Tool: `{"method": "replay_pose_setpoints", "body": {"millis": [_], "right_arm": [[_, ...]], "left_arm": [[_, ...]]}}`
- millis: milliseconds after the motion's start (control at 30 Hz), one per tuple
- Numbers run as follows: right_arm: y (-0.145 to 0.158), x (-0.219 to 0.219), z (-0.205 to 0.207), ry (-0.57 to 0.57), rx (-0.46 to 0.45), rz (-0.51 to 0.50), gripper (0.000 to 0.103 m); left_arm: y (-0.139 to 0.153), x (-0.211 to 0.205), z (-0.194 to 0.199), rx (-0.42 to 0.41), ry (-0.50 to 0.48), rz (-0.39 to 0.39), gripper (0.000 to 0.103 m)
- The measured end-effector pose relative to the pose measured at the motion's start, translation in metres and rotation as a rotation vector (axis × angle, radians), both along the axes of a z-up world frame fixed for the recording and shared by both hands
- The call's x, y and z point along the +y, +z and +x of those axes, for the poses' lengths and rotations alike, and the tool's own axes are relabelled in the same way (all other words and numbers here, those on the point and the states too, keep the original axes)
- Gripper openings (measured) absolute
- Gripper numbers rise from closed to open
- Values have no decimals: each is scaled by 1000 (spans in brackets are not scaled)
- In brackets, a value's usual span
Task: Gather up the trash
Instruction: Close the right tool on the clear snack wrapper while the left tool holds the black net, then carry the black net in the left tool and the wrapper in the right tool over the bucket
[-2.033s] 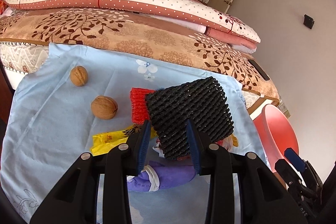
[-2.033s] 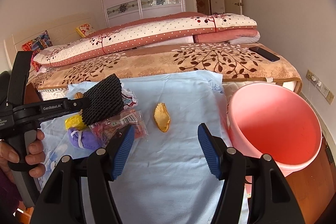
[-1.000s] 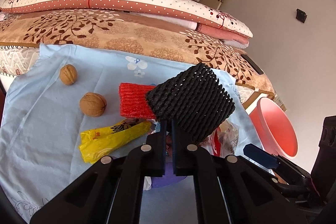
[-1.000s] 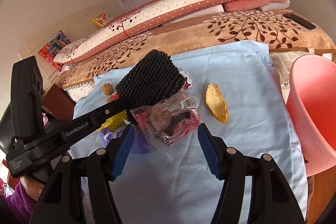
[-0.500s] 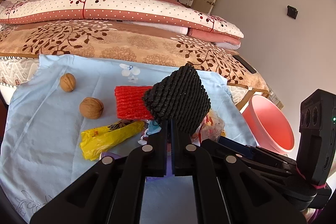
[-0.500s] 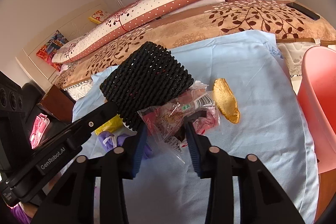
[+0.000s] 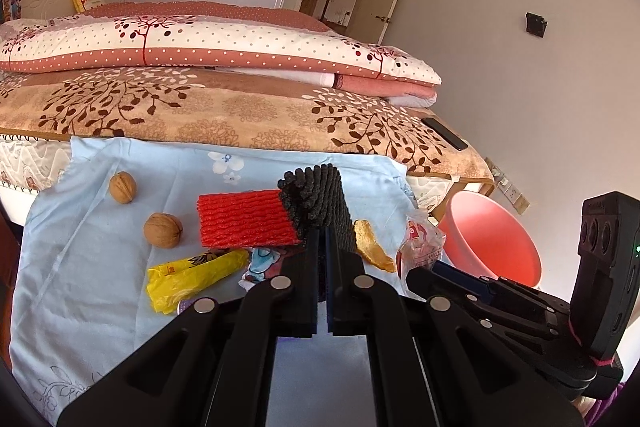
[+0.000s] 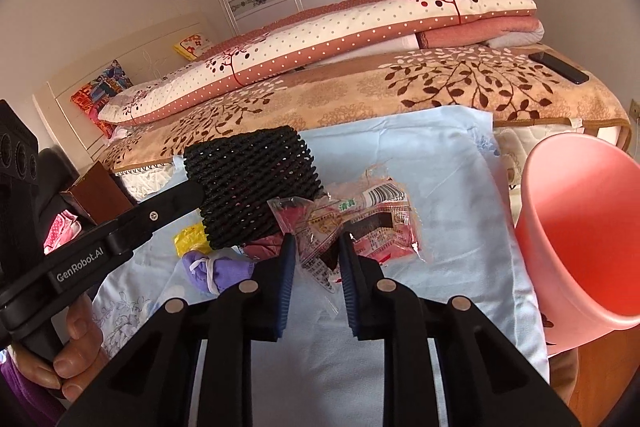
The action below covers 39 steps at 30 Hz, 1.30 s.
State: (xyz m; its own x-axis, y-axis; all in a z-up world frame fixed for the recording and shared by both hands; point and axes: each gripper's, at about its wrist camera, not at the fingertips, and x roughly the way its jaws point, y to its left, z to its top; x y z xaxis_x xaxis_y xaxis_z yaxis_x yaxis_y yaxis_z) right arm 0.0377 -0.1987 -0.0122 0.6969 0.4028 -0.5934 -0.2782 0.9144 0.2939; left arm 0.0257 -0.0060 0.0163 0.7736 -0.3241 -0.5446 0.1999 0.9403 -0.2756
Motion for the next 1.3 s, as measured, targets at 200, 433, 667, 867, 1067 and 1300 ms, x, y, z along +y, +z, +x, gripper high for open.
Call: {"method": "replay_pose_setpoints", "body": {"millis": [200, 433, 667, 867, 1067, 1300], "right_arm": [[6, -17, -8, -34, -18, 13, 21], [13, -40, -16, -89, -50, 13, 21], [16, -71, -17, -163, -58, 32, 21], [17, -99, -18, -224, -61, 45, 21], [14, -125, -18, -276, -52, 62, 21], [9, -148, -20, -323, -44, 76, 21]], "left_arm": [[13, -15, -7, -39, -36, 14, 2], [24, -39, -9, -71, -82, 17, 2], [31, -68, -6, -89, -144, 22, 2], [35, -95, -3, -102, -191, 31, 2], [36, -119, 2, -101, -229, 29, 2], [33, -146, 6, -94, -275, 46, 2]]}}
